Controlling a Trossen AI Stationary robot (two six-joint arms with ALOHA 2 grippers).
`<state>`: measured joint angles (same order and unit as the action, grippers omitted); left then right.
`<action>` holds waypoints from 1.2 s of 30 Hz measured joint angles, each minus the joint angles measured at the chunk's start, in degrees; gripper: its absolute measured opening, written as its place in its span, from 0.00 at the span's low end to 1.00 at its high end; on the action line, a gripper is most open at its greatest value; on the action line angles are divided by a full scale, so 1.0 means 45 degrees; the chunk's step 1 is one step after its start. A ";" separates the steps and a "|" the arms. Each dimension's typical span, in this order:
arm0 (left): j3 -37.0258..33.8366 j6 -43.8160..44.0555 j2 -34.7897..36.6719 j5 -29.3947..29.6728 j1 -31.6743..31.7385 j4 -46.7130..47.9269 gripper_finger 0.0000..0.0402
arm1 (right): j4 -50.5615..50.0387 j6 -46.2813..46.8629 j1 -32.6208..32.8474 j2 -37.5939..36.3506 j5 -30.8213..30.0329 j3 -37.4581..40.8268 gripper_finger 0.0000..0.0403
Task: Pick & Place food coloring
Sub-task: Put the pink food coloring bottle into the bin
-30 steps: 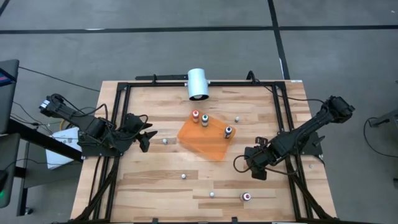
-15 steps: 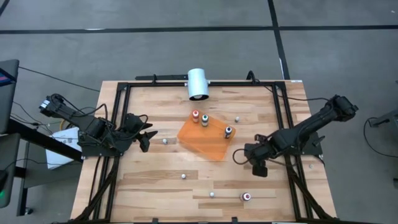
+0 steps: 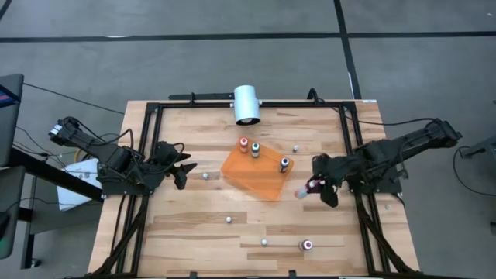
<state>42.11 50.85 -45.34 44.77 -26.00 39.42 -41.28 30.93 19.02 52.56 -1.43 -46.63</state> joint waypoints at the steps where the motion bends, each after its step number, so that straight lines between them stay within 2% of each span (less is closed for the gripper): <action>1: 0.0000 0.0000 0.0000 -0.0005 0.0000 -0.0003 0.51 | 0.0372 -0.0006 -0.0032 -0.0279 -0.0001 0.0000 0.36; 7: 0.0000 0.0005 0.0000 0.0000 0.0000 -0.0024 0.51 | 0.2400 -0.0465 0.0058 -0.1510 -0.0011 0.0000 0.34; 13: 0.0000 0.0148 0.0000 0.0000 0.0000 -0.0026 0.51 | 0.4081 -0.1135 0.0380 -0.1855 -0.0015 0.0000 0.38; 21: 0.0000 0.0151 0.0000 0.0005 0.0000 -0.0078 0.51 | 0.4703 -0.1659 0.0687 -0.1850 -0.0020 0.0000 0.35; 28: 0.0005 0.0211 0.0000 0.0024 0.0000 -0.0078 0.51 | 0.4679 -0.0582 0.0517 -0.1438 -0.0794 0.0000 0.38; 32: 0.0005 0.0526 0.0000 0.0101 0.0000 -0.0073 0.51 | 0.4664 0.0579 0.0017 -0.0687 -0.0802 0.0000 0.37; 36: 0.0005 0.0541 0.0000 0.0143 0.0000 -0.0073 0.51 | 0.4616 0.0695 -0.0465 0.0116 -0.0741 0.0005 0.38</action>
<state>42.13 53.29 -45.34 45.42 -26.00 39.09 -20.51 34.06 16.92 53.08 -4.76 -46.61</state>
